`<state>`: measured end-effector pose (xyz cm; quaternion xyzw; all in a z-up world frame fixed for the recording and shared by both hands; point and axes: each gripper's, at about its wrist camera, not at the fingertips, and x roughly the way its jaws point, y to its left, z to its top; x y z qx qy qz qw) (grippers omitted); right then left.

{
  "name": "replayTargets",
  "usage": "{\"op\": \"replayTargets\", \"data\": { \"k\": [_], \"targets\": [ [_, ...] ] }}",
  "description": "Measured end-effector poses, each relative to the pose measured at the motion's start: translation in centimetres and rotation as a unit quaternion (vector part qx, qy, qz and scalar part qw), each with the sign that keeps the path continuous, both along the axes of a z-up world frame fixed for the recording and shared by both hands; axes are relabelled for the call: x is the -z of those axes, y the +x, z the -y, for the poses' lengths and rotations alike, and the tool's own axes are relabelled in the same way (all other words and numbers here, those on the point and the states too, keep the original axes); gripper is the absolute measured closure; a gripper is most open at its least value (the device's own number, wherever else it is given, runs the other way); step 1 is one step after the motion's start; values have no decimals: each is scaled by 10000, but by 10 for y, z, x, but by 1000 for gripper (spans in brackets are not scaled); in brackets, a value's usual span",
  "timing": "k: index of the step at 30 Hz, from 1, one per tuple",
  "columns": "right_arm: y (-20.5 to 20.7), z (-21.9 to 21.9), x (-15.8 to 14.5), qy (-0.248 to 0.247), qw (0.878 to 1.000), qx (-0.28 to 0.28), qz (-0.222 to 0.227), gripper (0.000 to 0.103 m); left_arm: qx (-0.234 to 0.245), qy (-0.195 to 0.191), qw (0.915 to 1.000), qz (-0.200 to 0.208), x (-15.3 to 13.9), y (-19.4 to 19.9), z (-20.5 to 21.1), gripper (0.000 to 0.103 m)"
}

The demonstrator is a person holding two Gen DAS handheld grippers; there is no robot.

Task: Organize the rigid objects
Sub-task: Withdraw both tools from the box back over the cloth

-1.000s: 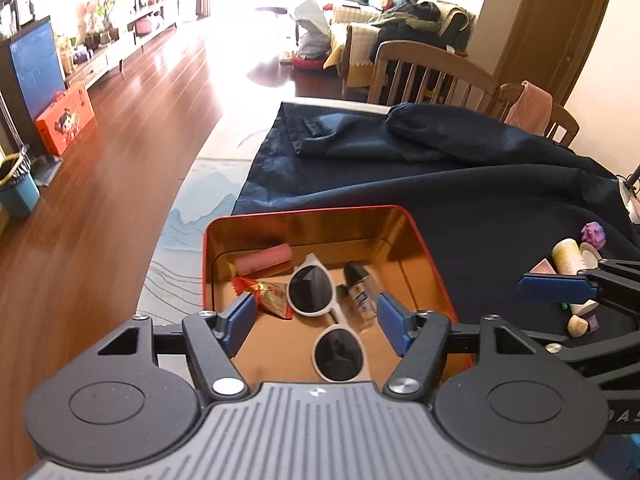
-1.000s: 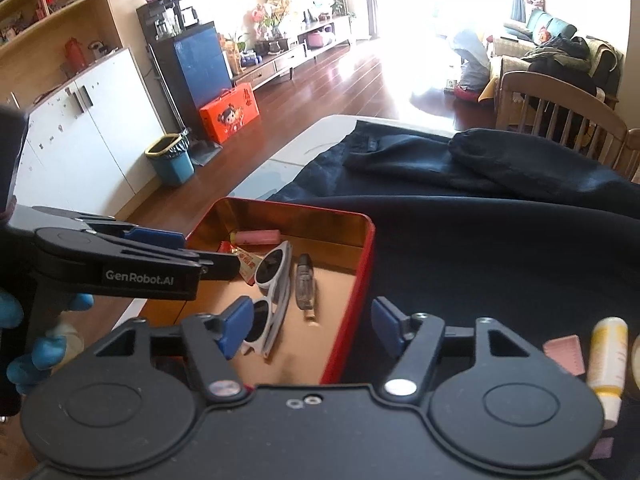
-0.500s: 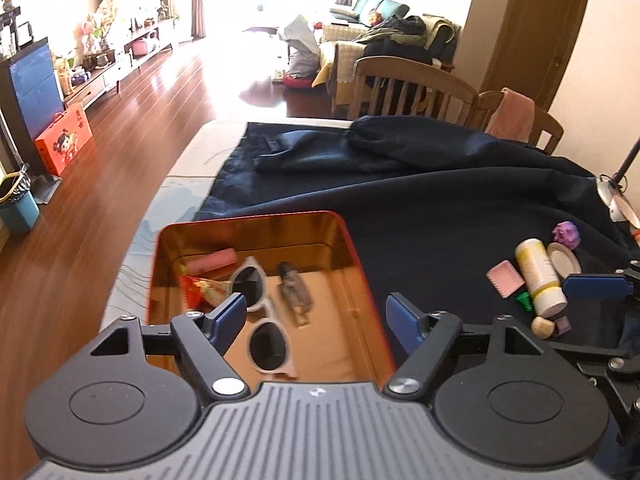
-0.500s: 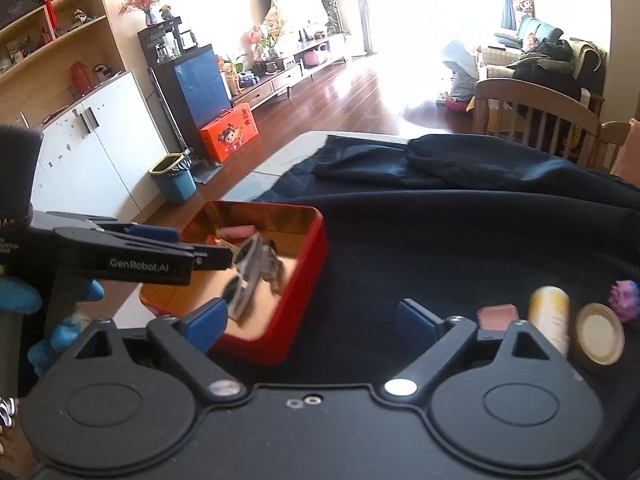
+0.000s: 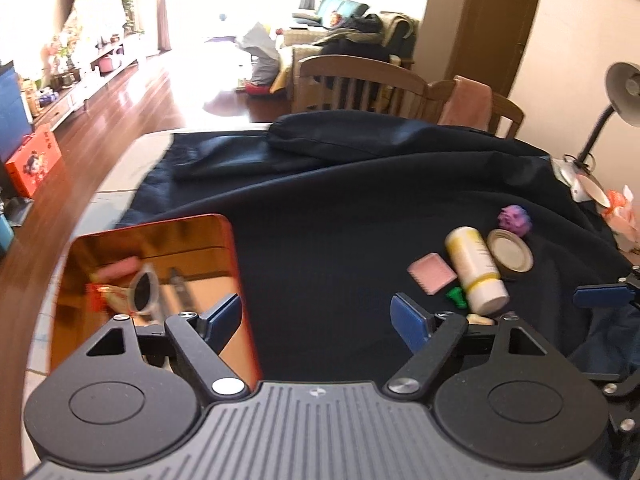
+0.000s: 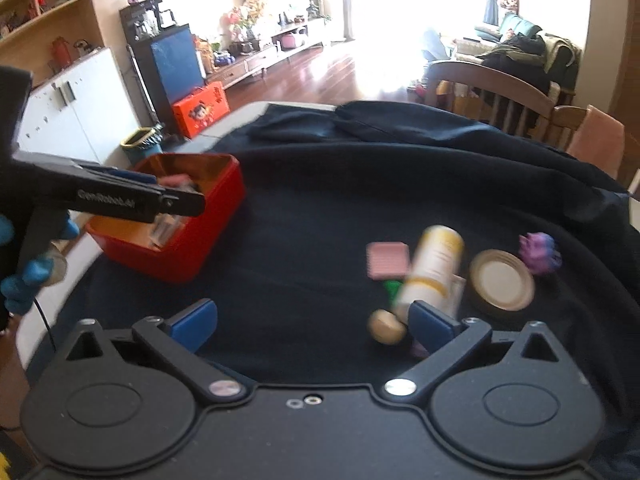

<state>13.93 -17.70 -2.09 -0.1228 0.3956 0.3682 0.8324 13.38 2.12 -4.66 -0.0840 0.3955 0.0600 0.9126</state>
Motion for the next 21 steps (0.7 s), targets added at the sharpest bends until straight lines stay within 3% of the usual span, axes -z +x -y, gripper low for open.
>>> {"op": "replayTargets", "data": {
  "k": [5, 13, 21],
  "targets": [
    [11, 24, 10, -74, 10000, -11, -35, 1, 323, -222, 9992, 14, 8, 14, 33, 21],
    [37, 55, 31, -164, 9997, -75, -166, 1, 681, -206, 9971, -283, 30, 39, 81, 21],
    [50, 60, 57, -472, 9979, -419, -126, 10, 1053, -230, 9927, -535, 53, 59, 117, 21]
  ]
}}
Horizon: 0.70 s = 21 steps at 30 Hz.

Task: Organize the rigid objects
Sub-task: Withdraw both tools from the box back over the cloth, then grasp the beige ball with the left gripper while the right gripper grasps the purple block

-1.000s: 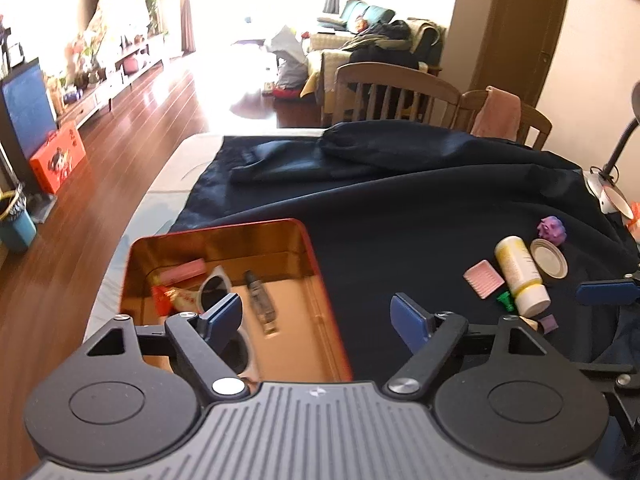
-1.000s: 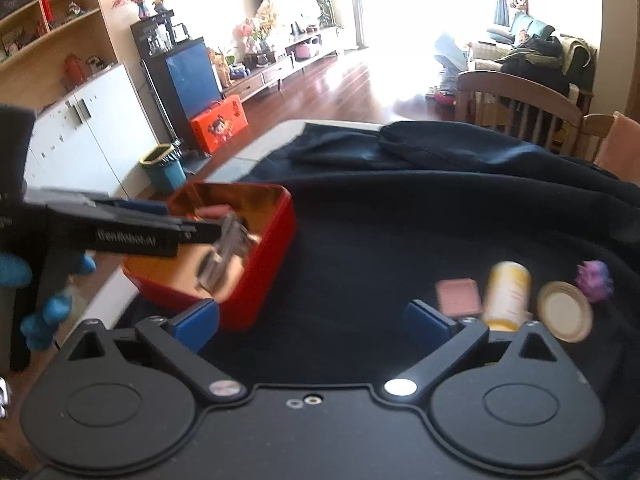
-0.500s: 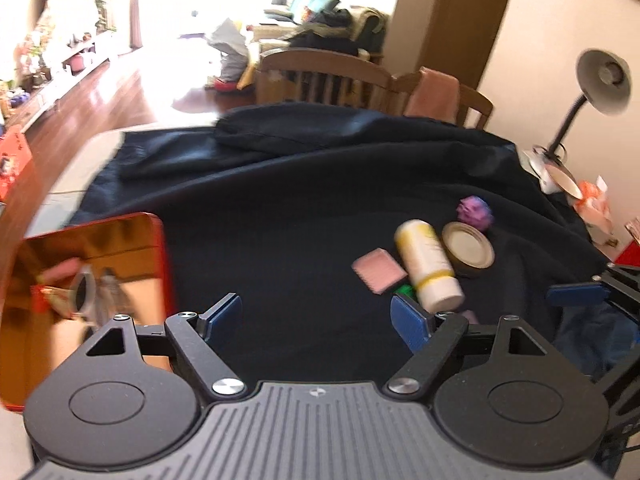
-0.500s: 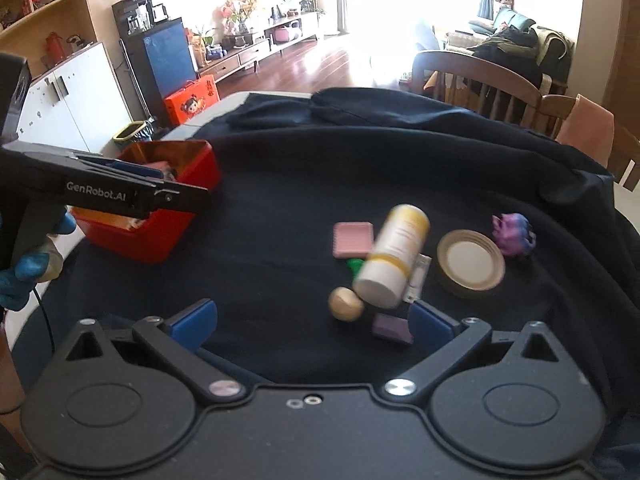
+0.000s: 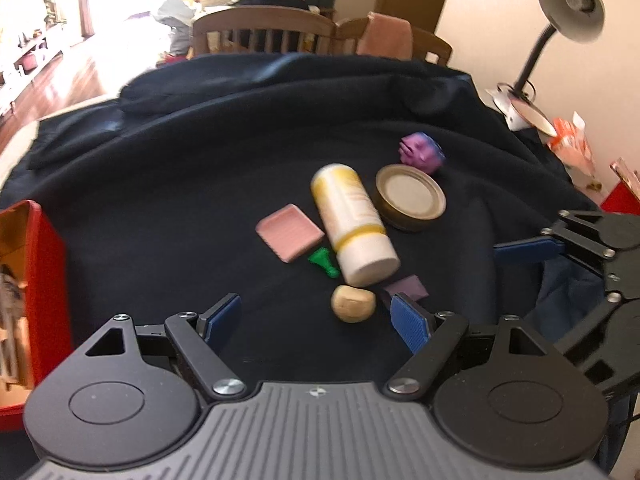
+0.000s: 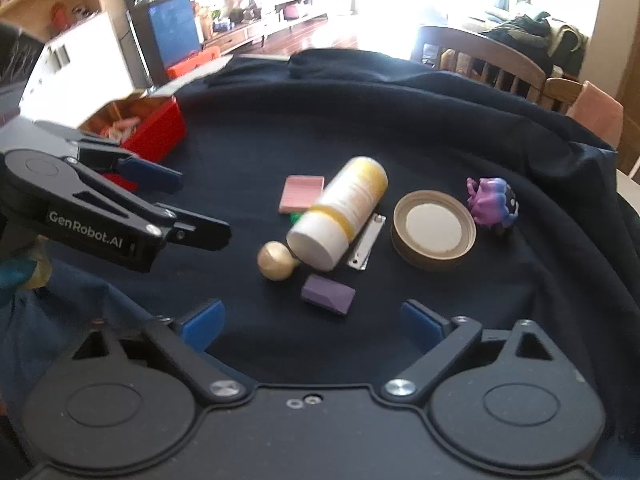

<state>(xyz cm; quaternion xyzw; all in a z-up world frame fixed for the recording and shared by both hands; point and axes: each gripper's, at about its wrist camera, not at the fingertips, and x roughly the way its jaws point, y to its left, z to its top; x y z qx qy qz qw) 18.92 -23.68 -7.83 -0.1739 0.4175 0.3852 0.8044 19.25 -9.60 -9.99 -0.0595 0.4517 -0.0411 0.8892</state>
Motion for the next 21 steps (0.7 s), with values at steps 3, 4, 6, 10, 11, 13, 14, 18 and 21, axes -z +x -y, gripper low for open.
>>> {"op": "replayTargets", "data": {
  "k": [3, 4, 6, 10, 11, 13, 14, 18, 21],
  "targets": [
    [5, -3, 7, -39, 9998, -172, 7, 12, 39, -16, 9999, -124, 9, 7, 8, 21],
    [6, -4, 10, -52, 9997, -235, -16, 13, 37, -34, 9998, -171, 12, 8, 9, 21],
    [9, -7, 15, -96, 9992, -377, -84, 16, -1, -75, 9995, -299, 21, 13, 11, 21],
    [9, -13, 24, -260, 9978, -610, -30, 19, -84, -84, 9990, -435, 34, 18, 14, 21],
    [9, -14, 25, -293, 9974, -663, 12, 20, -56, -62, 9990, -433, 35, 19, 16, 21],
    [11, -16, 27, -332, 9965, -761, 42, 22, -8, -2, 9992, -409, 38, 21, 19, 21],
    [12, -17, 28, -346, 9963, -790, 56, 23, 2, 6, 9992, -408, 39, 23, 20, 21],
    [19, -19, 32, -353, 9959, -831, -38, 30, -76, -2, 9987, -498, 45, 30, 19, 21],
    [24, -20, 35, -327, 9962, -811, -64, 34, -138, -4, 9985, -534, 49, 35, 16, 22]
  ]
}}
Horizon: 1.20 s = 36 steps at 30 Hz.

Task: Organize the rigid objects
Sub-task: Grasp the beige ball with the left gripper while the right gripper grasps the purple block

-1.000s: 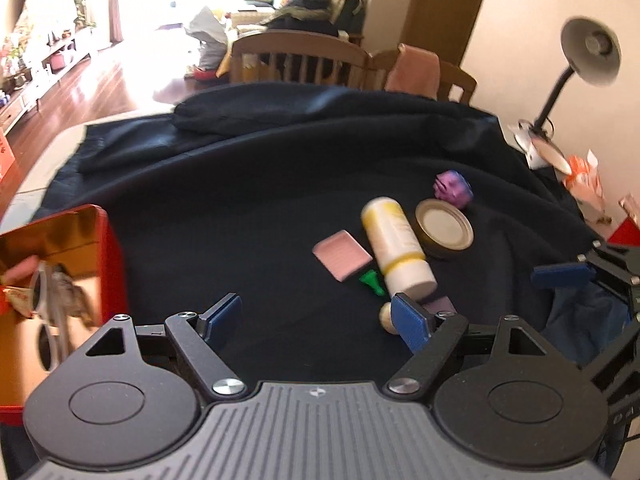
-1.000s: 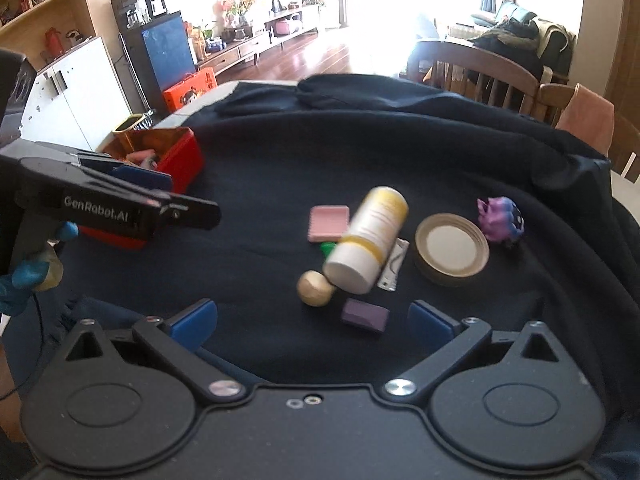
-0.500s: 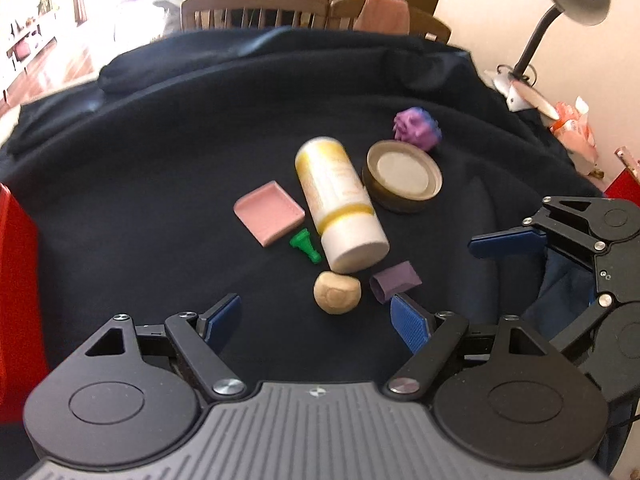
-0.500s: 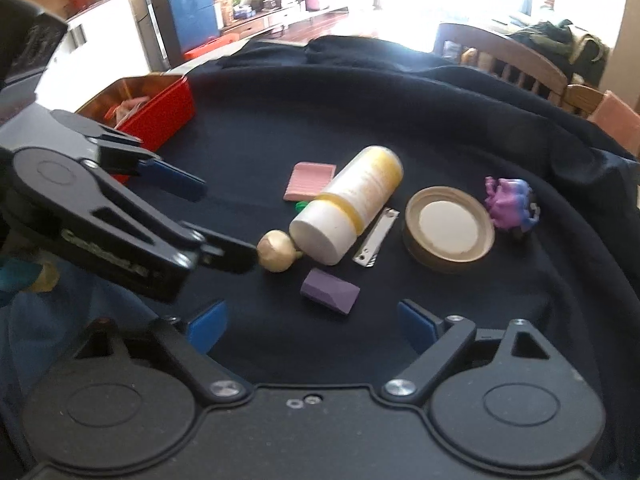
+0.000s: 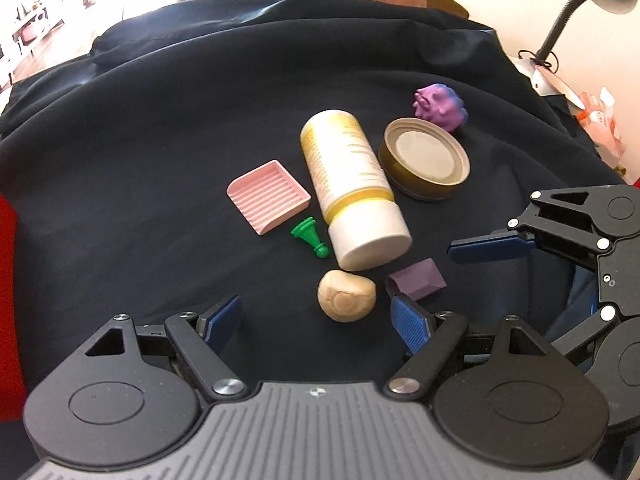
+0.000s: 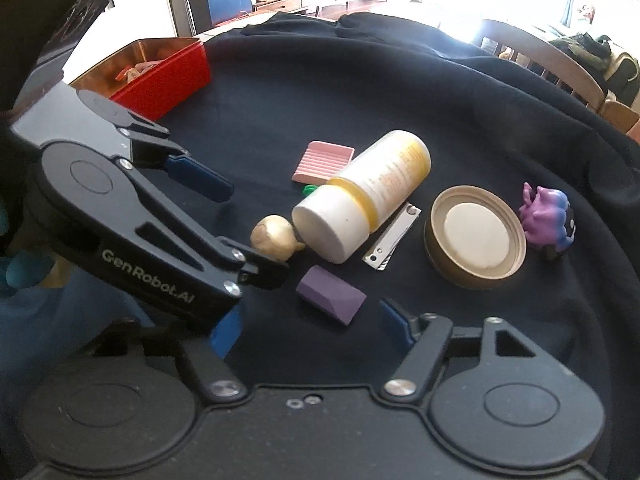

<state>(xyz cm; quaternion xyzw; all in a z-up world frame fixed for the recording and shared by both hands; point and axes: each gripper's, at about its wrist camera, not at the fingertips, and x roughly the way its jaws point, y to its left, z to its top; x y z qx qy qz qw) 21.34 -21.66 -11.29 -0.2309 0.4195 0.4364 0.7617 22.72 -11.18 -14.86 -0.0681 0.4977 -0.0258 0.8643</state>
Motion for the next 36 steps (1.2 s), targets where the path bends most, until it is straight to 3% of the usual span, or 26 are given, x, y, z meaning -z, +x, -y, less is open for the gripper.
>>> {"op": "replayTargets", "data": {
  "k": [6, 15, 19, 36],
  "targets": [
    [1, -3, 5, -64, 9999, -136, 64, 48, 38, 41, 10000, 43, 1, 3, 1, 23],
    [3, -4, 7, -86, 9998, -123, 131, 63, 194, -38, 9998, 59, 0, 4, 6, 60],
    [1, -3, 8, -75, 9998, -88, 166, 63, 306, -42, 9995, 76, -1, 4, 9, 70],
    [-11, 4, -9, 25, 9994, 218, 252, 64, 112, -95, 9999, 83, -13, -10, -9, 73]
  ]
}}
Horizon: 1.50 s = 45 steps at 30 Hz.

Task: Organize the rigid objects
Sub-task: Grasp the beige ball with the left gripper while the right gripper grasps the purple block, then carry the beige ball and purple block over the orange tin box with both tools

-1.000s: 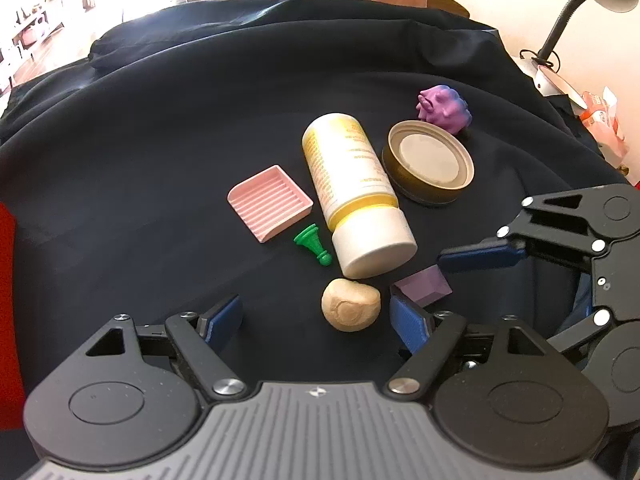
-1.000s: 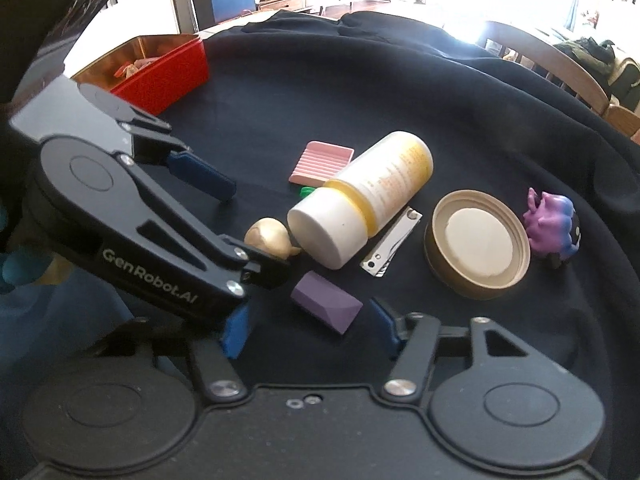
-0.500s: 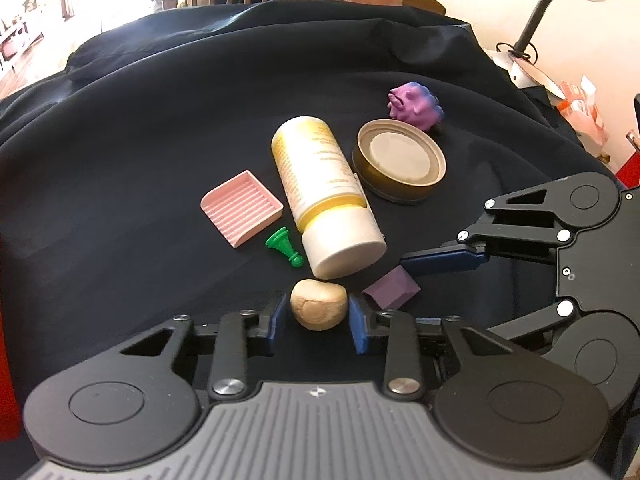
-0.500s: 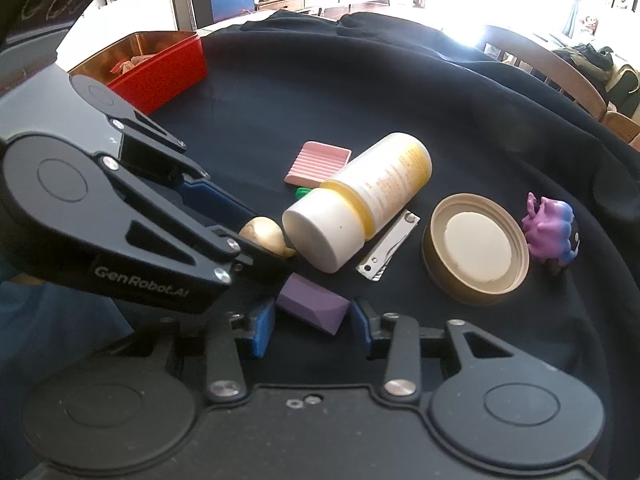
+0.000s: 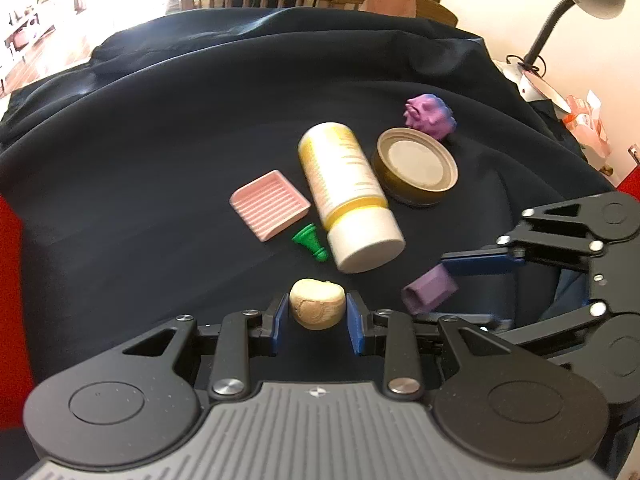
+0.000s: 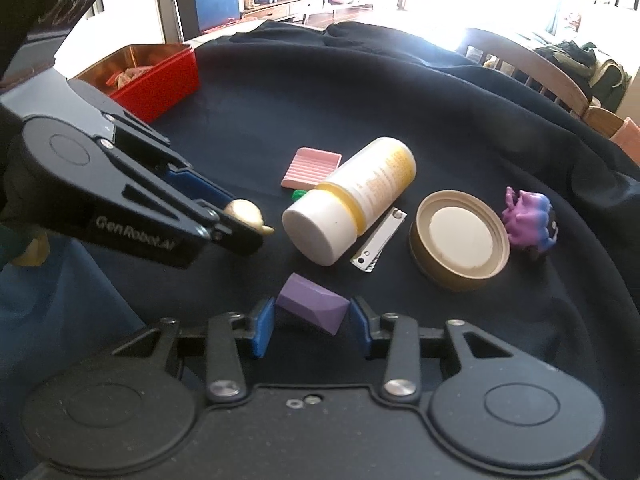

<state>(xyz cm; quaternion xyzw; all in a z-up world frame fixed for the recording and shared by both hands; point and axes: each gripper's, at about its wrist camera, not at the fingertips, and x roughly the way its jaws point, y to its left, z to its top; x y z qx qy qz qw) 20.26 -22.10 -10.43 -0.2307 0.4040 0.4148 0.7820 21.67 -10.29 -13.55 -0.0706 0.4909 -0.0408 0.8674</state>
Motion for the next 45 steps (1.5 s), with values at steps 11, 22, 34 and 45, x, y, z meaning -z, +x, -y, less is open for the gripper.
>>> {"op": "replayTargets", "data": {
  "k": [11, 22, 34, 45],
  "targets": [
    [-15, 1, -34, 259, 9993, 260, -11, 63, -277, -152, 9995, 36, -20, -23, -34, 73],
    [-36, -25, -67, 538, 9981, 313, -8, 63, -583, -380, 9975, 147, -42, -46, -73, 73],
    [-62, -84, -85, 726, 9971, 218, 23, 63, -709, -359, 9964, 303, -64, -80, -128, 73],
    [-86, -153, -89, 712, 9974, 4, 107, 63, -837, -269, 9955, 358, -69, -110, -192, 73]
  ]
}}
